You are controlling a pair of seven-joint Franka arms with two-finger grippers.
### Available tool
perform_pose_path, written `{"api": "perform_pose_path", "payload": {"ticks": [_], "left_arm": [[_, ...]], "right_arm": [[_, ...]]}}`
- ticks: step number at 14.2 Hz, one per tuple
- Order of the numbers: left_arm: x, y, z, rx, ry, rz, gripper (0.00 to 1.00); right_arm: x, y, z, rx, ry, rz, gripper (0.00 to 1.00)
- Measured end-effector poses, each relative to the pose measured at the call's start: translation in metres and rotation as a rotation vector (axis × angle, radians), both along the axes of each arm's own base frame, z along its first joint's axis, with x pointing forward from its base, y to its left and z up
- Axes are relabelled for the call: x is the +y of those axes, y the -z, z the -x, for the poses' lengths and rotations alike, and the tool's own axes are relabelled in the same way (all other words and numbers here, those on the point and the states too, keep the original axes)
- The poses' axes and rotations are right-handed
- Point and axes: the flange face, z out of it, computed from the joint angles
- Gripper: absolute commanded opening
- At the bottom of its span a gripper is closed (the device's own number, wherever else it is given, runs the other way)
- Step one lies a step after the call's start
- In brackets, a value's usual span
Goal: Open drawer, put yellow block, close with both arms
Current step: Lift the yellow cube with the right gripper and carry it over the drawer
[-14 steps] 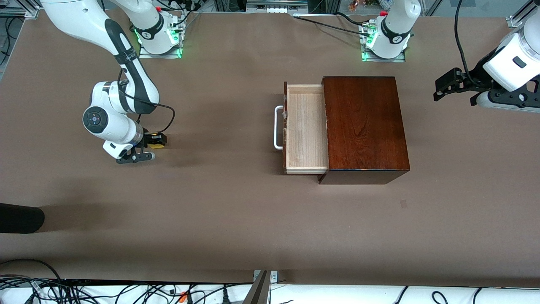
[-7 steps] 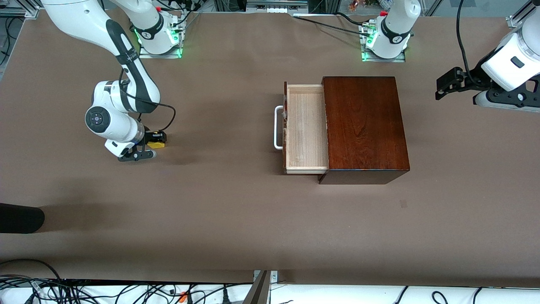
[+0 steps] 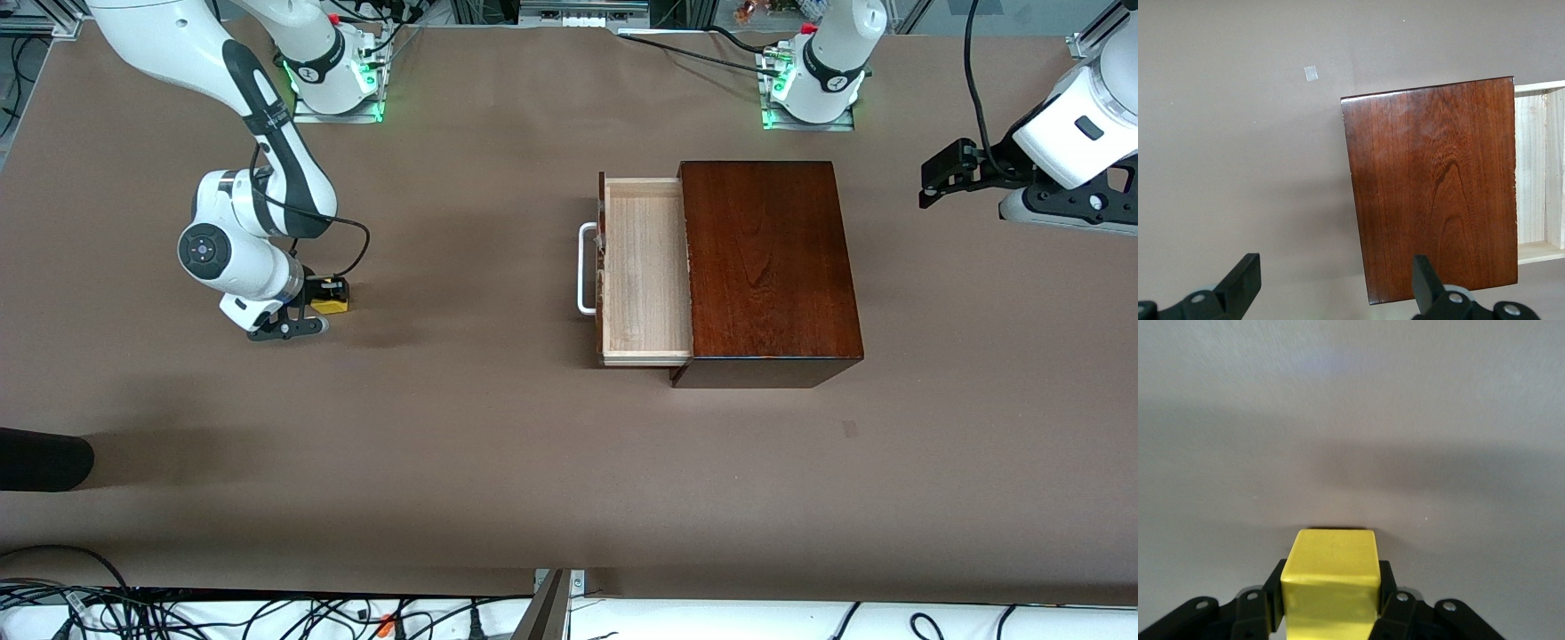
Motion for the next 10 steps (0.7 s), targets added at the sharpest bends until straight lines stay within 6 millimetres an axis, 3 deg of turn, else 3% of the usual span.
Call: {"api": "perform_pose_path", "payload": {"ticks": [2,5,7,10], "left_arm": [[0.0,-0.001,0.001,-0.002,0.0,0.0,1.0],[0.0,-0.003,0.002,-0.005,0.0,0.0,1.0],[0.0,-0.004,0.002,-0.004,0.001,0.0,1.0],[0.0,-0.004,0.003,-0.003,0.002,0.0,1.0]], "right_arm": [[0.009,-0.029,-0.016,0.012,-0.009,-0.01,0.14],[0.044,-0.104,-0.045,0.019,-0.003,-0.03,0.14],[0.076,-0.147,-0.055,0.008,0.008,-0.041,0.14],[0.139,-0.186,-0.05,0.006,0.049,-0.049,0.14]]}}
